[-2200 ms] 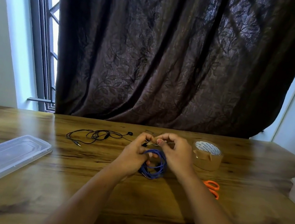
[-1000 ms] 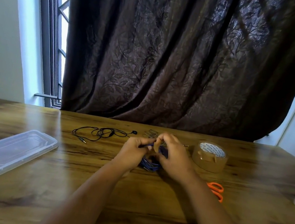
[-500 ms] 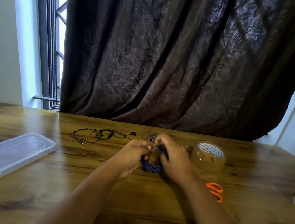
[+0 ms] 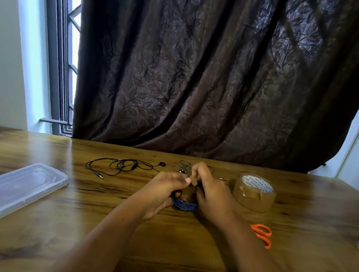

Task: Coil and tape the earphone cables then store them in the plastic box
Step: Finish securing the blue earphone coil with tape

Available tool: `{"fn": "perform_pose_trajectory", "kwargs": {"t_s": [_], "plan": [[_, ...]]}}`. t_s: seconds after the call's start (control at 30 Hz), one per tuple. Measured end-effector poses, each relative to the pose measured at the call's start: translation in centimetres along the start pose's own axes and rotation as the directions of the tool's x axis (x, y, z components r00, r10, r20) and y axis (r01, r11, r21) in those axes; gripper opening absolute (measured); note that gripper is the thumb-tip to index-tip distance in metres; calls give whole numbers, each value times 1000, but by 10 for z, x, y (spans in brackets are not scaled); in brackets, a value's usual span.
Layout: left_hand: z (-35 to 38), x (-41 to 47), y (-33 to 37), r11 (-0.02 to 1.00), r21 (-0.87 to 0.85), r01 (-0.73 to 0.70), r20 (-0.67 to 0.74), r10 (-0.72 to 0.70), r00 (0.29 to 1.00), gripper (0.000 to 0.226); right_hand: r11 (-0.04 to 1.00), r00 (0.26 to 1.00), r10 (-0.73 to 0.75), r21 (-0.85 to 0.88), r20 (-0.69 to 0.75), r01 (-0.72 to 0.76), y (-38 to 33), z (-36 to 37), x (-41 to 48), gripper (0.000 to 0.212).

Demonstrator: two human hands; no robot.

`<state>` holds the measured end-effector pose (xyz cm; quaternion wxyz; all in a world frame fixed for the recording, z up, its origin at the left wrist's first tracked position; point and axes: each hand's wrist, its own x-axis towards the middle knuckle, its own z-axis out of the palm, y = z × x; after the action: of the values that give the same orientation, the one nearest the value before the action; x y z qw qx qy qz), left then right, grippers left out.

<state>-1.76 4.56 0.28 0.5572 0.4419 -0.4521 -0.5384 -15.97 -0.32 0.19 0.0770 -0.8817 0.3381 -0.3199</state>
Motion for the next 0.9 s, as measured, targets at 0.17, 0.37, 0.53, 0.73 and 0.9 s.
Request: {"fn": "perform_pose_trajectory", "kwargs": {"t_s": [0.17, 0.37, 0.53, 0.73, 0.9], "plan": [[1, -1, -1, 998, 55, -38, 2, 38, 999, 18, 1000, 1000, 14, -5, 14, -14, -1, -1, 0, 37], [3, -1, -6, 956, 247, -158, -25, 169, 985, 18, 999, 999, 33, -3, 37, -33, 0, -1, 0, 46], [4, 4, -11, 881, 441, -172, -123, 249, 961, 16, 998, 997, 61, -21, 46, -60, 0, -1, 0, 43], [2, 5, -11, 887, 423, -188, -94, 249, 964, 19, 998, 998, 59, 10, 16, -59, 1, -2, 0, 44], [0, 5, -12, 910, 368, -188, -112, 244, 963, 20, 998, 998, 57, 0, 27, -57, 1, 1, 0, 51]]}}
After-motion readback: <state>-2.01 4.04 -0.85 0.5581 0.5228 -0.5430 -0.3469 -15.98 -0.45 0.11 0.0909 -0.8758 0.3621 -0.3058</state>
